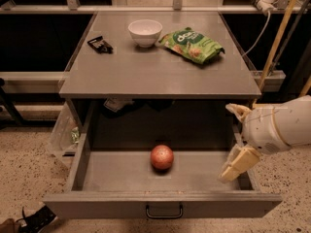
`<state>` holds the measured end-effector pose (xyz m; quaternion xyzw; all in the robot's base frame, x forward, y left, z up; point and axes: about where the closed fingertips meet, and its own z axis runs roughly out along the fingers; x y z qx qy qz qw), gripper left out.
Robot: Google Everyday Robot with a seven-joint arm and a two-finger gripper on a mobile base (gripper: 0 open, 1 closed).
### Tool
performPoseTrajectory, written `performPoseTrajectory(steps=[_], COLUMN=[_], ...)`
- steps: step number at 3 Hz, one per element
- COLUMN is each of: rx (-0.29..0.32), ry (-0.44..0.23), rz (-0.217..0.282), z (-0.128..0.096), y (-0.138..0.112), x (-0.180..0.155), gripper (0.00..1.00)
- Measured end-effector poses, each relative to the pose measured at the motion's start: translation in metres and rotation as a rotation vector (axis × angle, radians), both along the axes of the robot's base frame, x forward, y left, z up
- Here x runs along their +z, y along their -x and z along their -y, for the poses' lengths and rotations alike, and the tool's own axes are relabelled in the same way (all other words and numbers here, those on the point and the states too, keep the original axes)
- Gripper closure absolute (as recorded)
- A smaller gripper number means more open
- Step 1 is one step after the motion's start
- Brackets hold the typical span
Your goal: Place apple into top drawer
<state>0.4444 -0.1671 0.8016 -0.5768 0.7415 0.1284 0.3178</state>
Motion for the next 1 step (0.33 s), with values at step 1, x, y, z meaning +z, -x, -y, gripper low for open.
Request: performPoseTrajectory(steps=[1], rx=[0.000], ry=[0.000], rz=[-0.001], z=[0.0001], y=[0.0004], x=[0.0000], gripper=[0.00])
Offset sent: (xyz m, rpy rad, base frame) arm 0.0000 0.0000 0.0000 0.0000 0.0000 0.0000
